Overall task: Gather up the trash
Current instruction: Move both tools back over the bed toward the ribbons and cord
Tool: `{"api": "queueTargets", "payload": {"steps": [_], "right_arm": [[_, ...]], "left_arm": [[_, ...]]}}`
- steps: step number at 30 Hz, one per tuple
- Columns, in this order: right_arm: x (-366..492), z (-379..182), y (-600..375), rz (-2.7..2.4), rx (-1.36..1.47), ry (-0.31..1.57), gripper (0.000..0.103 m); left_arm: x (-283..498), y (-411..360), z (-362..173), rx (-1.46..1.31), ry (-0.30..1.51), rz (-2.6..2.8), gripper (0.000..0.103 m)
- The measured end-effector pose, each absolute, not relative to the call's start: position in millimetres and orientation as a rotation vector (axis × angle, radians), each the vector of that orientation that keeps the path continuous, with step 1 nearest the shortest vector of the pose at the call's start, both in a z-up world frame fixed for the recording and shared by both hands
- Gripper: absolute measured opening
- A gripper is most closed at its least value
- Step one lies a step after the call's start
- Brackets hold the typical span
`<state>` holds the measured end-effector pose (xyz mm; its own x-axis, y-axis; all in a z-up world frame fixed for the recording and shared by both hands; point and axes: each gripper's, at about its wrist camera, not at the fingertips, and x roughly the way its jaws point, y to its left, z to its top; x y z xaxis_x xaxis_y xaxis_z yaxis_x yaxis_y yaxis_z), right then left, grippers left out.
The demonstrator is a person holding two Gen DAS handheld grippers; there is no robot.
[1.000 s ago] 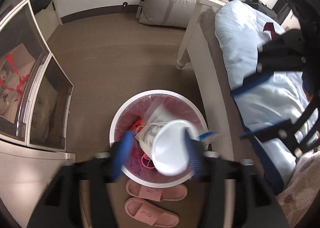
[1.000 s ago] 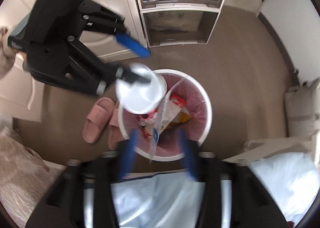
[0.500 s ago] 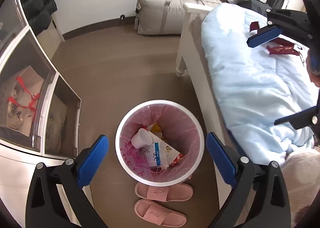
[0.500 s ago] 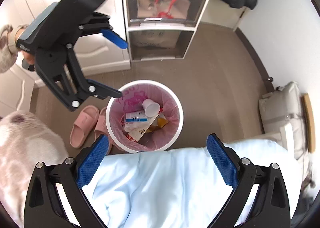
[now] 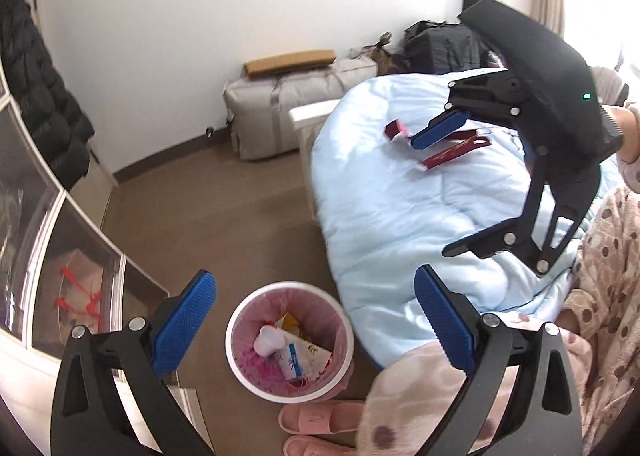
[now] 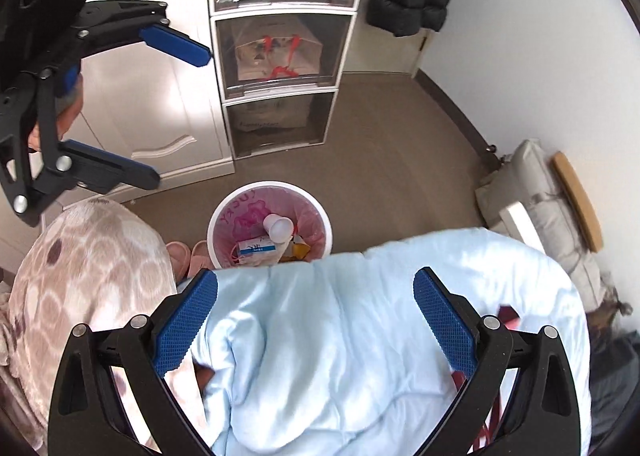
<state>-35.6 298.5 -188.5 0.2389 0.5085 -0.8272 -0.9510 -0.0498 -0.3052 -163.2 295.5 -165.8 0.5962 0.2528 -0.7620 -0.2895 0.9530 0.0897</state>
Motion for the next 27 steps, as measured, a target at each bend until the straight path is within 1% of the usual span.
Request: {"api": "queueTargets", "payload": {"steps": [5,13,21,27], "right_arm": [[-12,-164,247,1.216,-0.954,0.55,0.096],[27,-144,150,1.069,-0.796,0.57,0.096],[65,-144,43,0.906,-0.623,0.624,0.096],[90,-148,-21,0.799,-0.508,0.656,0.096]], "left_arm": [[-140,258,-145,0.016,0.843,0.267,0.098],[-88,192,-138,0.04,0.795,0.155,0.098],[-31,129,-144,0.015,0.784,0.01,0.098],[6,101,-149,0.006,0.783,-0.043,0.098]]}}
